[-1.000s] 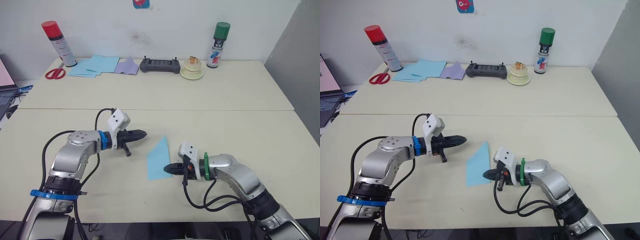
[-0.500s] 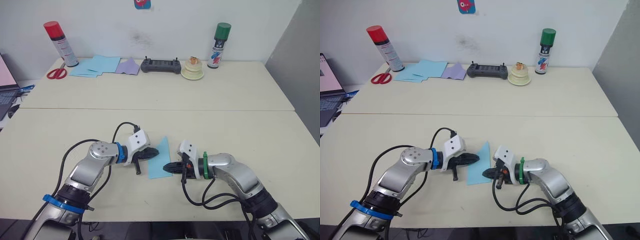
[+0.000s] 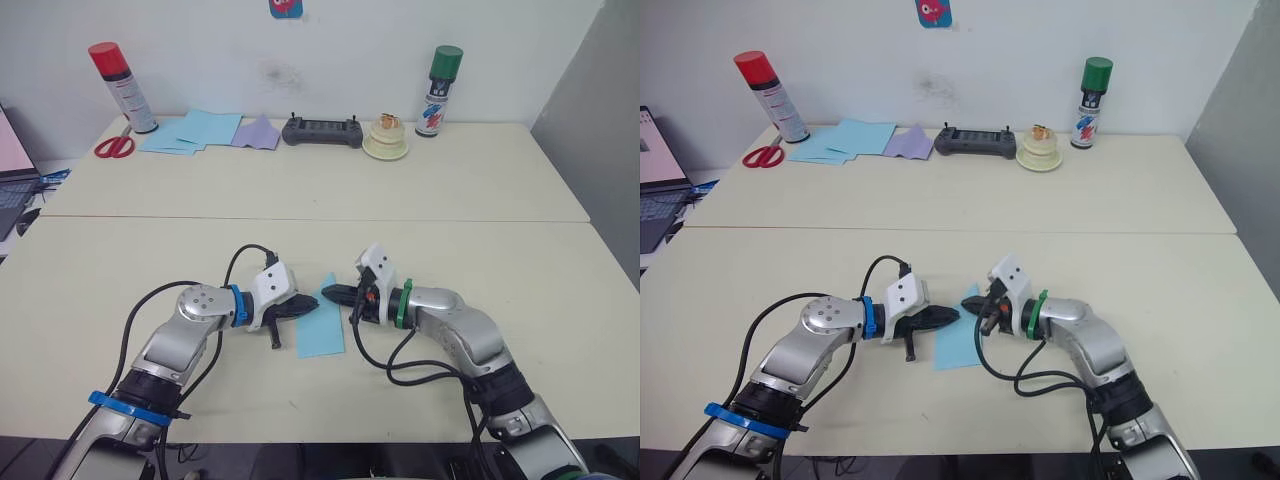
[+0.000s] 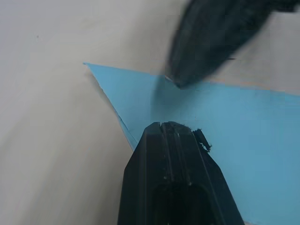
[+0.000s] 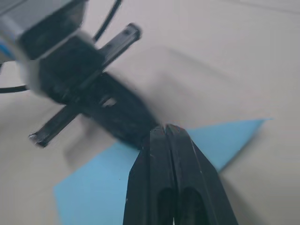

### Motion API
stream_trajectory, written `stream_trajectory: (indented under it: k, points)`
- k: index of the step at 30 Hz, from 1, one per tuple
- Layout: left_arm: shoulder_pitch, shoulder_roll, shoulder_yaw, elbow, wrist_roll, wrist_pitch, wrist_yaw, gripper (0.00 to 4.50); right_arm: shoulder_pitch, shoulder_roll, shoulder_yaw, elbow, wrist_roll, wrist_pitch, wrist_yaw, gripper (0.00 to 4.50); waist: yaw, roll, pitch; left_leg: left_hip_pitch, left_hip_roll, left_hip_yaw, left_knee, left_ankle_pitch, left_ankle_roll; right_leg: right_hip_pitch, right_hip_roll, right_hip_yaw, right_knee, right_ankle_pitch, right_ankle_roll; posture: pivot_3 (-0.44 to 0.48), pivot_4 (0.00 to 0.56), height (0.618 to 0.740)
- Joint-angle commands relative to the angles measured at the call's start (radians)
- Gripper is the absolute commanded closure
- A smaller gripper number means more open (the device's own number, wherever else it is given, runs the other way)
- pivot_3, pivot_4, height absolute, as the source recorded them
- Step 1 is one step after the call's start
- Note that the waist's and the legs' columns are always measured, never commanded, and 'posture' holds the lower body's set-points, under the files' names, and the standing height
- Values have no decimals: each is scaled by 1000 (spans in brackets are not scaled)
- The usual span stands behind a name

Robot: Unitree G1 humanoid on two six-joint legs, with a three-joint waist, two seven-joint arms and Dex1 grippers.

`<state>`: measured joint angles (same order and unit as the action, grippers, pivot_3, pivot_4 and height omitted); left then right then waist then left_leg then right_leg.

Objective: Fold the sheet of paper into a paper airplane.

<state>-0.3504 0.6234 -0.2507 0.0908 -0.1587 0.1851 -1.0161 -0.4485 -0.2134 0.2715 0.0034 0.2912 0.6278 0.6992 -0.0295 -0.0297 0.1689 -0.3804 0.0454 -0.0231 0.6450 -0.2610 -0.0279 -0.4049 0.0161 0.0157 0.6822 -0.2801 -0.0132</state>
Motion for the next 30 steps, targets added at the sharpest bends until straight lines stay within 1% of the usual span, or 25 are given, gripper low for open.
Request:
stream_trajectory:
  k: [1, 5, 9, 15, 18, 20, 23, 27, 28, 30]
  points:
    - [13, 10, -21, 57, 52, -6, -5, 4500, -31, 9, -4, 81, -44, -55, -27, 4487, 0, 0, 0, 0, 0, 0, 0, 0, 0, 0, 0, 0, 0, 0, 0, 0, 150, 740]
    - [-8, -2, -25, 74, 59, -16, -7, 4500, -50, 32, -4, 139, -59, -72, -33, 4487, 0, 1, 0, 0, 0, 0, 0, 0, 0, 0, 0, 0, 0, 0, 0, 0, 150, 740]
    - [-23, -14, -29, 89, 74, -23, -2, 4500, -59, 59, -12, 148, -52, -72, -32, 4487, 0, 1, 0, 1, 0, 0, 0, 0, 0, 0, 0, 0, 1, 1, -1, 0, 150, 740]
    - [-43, -22, -37, 116, 88, -35, -10, 4500, -57, 38, 0, 127, -64, -68, 1, 4487, 2, 1, 0, 0, -1, 0, 1, 0, 0, 0, 0, 0, 1, 1, 0, 0, 150, 740]
    - [-49, -24, -45, 124, 98, -46, -16, 4500, -58, 42, 14, 147, -83, -72, -4, 4487, 2, 1, -1, 0, -1, 0, 1, 0, 0, 0, 0, 0, 1, 1, 0, 0, 150, 740]
    - [-55, -28, -48, 129, 99, -45, -18, 4500, -70, 60, 4, 206, -110, -75, -52, 4487, 2, 1, -1, 1, -1, 0, 1, 0, 0, 0, 0, 0, 1, 1, 0, 0, 150, 740]
    - [-58, -29, -54, 131, 100, -38, -28, 4500, -88, 86, -45, 294, -123, -74, -133, 4487, 1, 3, -5, 2, 0, 0, 1, 0, 1, 1, 0, 0, 1, 2, 0, 0, 150, 740]
    - [-50, -22, -60, 129, 98, -11, -45, 4500, -105, 70, -70, 360, -158, -101, -198, 4487, 1, 5, -7, 5, 0, 0, 1, 1, 2, 4, 0, 0, 2, 3, 1, 0, 150, 740]
    - [-47, -19, -58, 127, 94, -3, -48, 4500, -107, 63, -69, 369, -164, -110, -204, 4487, 1, 6, -7, 7, 0, 0, 1, 1, 2, 6, 0, 0, 1, 3, 1, 0, 150, 740]
    - [-40, -13, -54, 120, 87, 14, -55, 4500, -107, 57, -75, 379, -165, -109, -220, 4487, 1, 7, -8, 17, 0, 0, 0, 1, 2, 17, 0, 0, -1, 3, 0, 0, 150, 740]
